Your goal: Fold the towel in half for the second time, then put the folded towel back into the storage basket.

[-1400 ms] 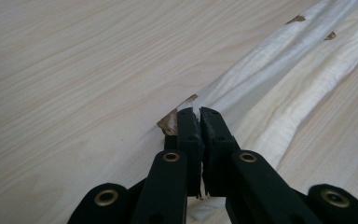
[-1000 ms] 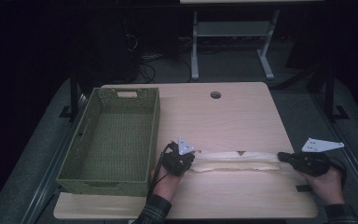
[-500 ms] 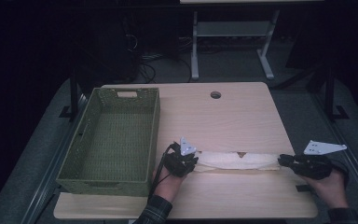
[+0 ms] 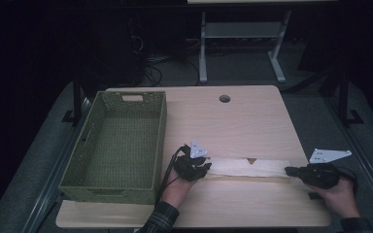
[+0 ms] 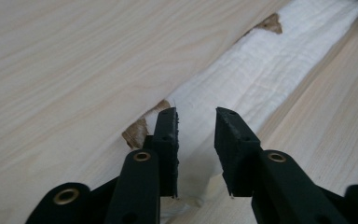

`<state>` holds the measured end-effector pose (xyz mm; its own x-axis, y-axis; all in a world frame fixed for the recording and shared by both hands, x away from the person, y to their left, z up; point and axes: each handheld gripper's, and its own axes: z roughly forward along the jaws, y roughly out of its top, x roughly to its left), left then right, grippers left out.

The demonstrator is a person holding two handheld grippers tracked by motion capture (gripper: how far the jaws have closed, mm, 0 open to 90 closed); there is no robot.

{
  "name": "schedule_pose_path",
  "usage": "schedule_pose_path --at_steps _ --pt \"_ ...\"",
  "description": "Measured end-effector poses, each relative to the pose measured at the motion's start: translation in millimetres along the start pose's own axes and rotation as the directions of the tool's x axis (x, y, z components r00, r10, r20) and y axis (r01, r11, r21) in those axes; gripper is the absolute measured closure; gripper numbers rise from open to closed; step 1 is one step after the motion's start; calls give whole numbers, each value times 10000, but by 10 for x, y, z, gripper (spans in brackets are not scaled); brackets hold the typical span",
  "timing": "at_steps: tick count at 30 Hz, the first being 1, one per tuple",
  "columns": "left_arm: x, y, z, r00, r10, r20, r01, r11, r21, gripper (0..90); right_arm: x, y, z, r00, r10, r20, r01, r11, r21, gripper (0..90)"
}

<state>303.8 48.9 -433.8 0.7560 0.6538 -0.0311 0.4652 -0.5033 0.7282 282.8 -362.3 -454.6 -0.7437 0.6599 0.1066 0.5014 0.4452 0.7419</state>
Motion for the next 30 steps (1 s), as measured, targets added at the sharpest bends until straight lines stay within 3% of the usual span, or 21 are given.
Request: schedule_pose_path --at_steps 5,7,12,18,22,30 --pt "35 3 42 10000 5 -3 -5 10000 80 634 8 -82 100 10000 -75 -38 77 9968 801 887" --pt "61 24 60 9998 203 -14 -203 9998 86 581 5 -71 112 9999 -116 -51 120 9965 833 880" --pt "120 99 124 9994 343 -55 -343 9994 84 550 24 -40 65 9999 -103 -89 107 9988 477 874" --pt "209 162 196 9990 432 -66 -431 9991 52 509 85 0 45 9984 43 -560 -35 9999 155 897" --pt "241 165 205 9985 532 -143 -531 9986 81 457 136 17 171 9965 -71 -829 120 9982 582 897" --pt "250 160 178 9988 471 -148 -471 9989 1 440 74 73 311 9984 -152 -547 200 9959 885 897"
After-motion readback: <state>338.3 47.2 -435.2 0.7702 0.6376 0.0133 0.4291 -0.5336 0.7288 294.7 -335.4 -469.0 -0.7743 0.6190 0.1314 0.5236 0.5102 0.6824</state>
